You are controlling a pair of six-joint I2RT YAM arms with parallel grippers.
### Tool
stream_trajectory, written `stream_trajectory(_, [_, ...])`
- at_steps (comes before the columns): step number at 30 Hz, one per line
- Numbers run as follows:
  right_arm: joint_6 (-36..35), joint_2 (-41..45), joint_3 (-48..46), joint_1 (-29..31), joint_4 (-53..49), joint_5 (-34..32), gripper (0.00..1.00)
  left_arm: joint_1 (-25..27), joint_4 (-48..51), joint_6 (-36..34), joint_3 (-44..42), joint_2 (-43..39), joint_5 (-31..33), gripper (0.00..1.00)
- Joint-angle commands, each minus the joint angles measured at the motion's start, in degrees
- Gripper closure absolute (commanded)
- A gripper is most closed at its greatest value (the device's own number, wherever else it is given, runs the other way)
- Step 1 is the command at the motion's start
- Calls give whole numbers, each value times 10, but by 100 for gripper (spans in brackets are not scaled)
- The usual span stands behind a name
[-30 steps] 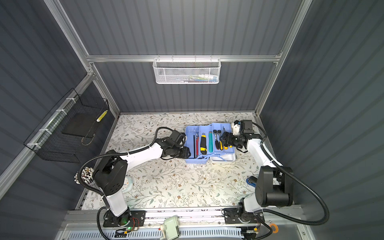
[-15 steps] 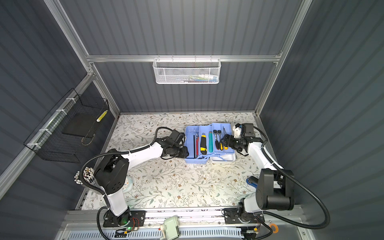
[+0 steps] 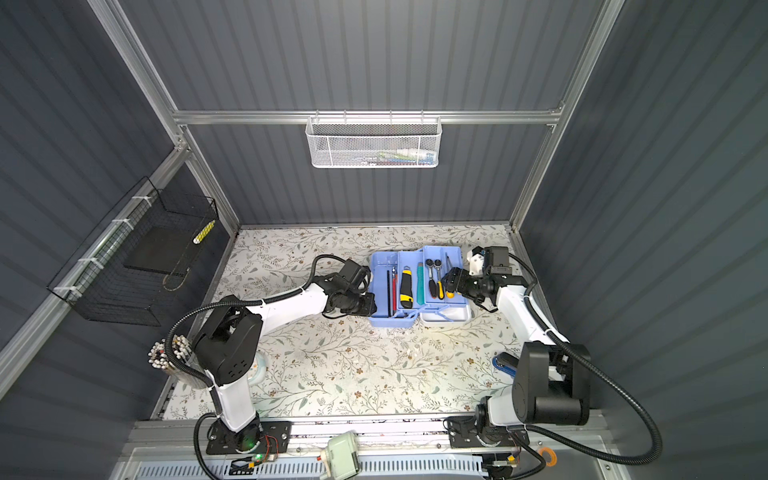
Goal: Pack the tool kit
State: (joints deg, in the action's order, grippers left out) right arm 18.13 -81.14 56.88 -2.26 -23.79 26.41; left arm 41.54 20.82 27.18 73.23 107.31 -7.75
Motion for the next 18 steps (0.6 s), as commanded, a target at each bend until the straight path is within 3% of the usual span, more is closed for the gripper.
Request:
stream_trajectory(1, [16, 27, 18, 25, 12, 45, 20, 5, -20, 0, 22, 9, -33, 73])
stream_trajectory(9, [21, 21, 51, 61, -10, 8, 21, 8, -27, 3, 25, 12, -37, 73])
stream_trajectory(18, [31, -7, 104, 118, -53, -96, 21, 10, -35, 4, 31, 12, -41, 72])
